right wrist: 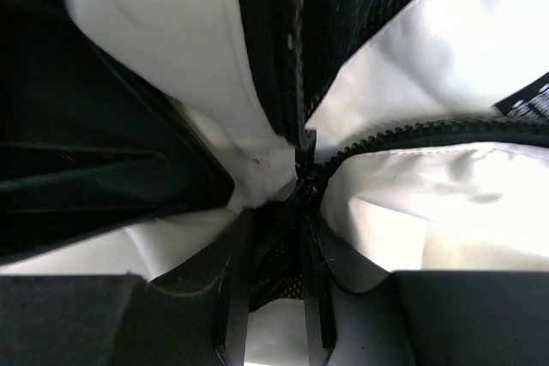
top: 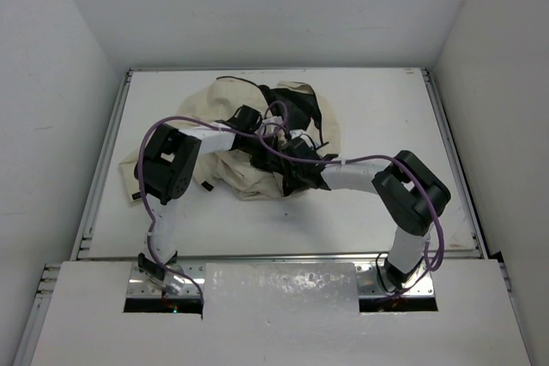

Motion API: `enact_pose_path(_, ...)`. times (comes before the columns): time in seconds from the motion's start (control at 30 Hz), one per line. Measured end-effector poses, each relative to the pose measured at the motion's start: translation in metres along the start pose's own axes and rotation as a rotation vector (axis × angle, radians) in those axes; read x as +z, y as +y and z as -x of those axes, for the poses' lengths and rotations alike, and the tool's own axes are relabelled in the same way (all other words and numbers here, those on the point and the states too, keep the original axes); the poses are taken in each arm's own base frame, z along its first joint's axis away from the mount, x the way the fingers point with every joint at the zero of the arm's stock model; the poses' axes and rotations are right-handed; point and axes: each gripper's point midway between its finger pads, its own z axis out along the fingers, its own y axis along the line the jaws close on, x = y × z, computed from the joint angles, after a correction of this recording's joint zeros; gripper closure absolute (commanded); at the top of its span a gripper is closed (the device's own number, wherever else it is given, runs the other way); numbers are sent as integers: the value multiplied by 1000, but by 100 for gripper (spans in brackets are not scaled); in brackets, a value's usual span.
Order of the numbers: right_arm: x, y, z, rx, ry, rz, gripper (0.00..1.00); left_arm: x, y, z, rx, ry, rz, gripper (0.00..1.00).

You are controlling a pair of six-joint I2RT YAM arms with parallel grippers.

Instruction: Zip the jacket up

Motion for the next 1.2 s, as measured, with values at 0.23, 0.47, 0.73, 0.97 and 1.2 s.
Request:
enact_pose_path(0.23, -2, -5, -12, -51, 39, -43, 72, 0, 0, 0, -6, 0, -1, 100)
enact_pose_path(0.47, -3, -6, -15, -100, 59, -90, 100, 0, 0, 0, -12, 0, 0, 100)
enact_pose_path(0.73, -18, 2, -4, -161, 120, -72, 100, -1, 5, -1, 11, 12, 21, 100)
enact_pose_path(0.97, -25, 9, 16, -104, 175, 51, 100, -2, 8, 1, 96, 19, 35, 100)
enact_pose_path(1.2, -27, 3, 36, -41, 214, 122, 92, -2, 8, 1, 195, 33, 48, 100)
